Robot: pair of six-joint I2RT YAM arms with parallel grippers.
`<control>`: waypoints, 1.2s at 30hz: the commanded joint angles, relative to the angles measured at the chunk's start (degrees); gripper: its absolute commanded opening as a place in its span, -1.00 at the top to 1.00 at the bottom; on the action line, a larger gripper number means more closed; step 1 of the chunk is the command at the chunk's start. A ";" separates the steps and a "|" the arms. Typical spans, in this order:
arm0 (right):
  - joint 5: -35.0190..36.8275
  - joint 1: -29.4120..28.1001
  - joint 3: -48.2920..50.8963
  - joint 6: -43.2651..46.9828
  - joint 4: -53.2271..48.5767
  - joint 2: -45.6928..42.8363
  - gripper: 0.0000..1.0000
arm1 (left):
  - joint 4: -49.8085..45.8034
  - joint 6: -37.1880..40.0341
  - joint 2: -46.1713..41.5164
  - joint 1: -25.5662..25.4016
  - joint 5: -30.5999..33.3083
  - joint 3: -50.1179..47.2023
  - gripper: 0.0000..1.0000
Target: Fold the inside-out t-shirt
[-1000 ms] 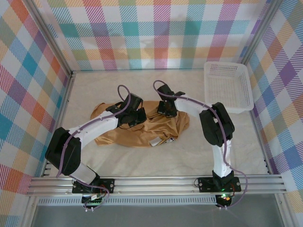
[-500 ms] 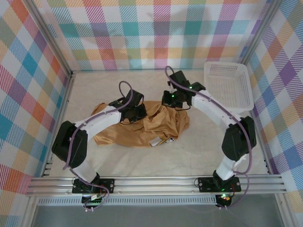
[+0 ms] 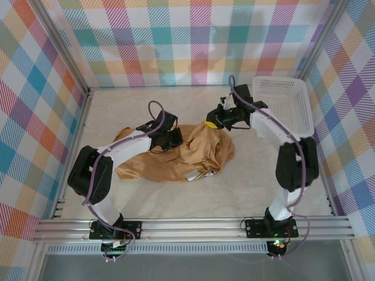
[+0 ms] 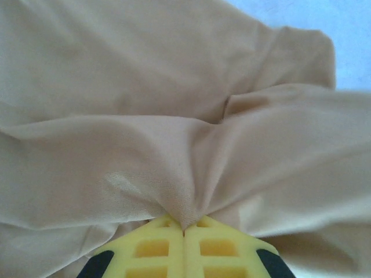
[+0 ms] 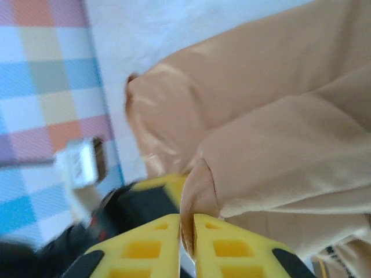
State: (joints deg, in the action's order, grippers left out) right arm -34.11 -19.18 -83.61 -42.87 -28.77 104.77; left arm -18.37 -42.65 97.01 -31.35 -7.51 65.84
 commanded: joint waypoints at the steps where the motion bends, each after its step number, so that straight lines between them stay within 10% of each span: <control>1: 6.44 -0.41 -2.81 2.52 -5.05 3.93 0.50 | 4.37 -1.72 -1.03 0.06 -2.89 -1.07 1.00; 10: 20.64 -7.72 4.06 5.08 -9.59 -3.91 0.44 | 4.58 -2.09 0.24 -0.11 -3.82 -0.63 1.00; 24: 19.19 -11.76 -4.99 -0.81 -6.10 12.45 0.26 | 3.22 -1.68 -1.82 -0.11 -2.85 -1.06 1.00; 28: 19.60 -11.67 -6.52 -0.06 -7.49 12.29 0.99 | 2.92 -1.39 -2.39 0.02 -2.05 -0.79 1.00; 36: 28.81 -11.58 6.68 3.88 2.69 -8.07 1.00 | -0.05 -1.85 1.23 2.09 -0.50 6.15 1.00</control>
State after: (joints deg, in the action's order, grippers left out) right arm -10.00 -31.09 -82.87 -40.47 -32.99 106.41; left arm -18.11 -44.16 97.12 -30.37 -9.37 67.83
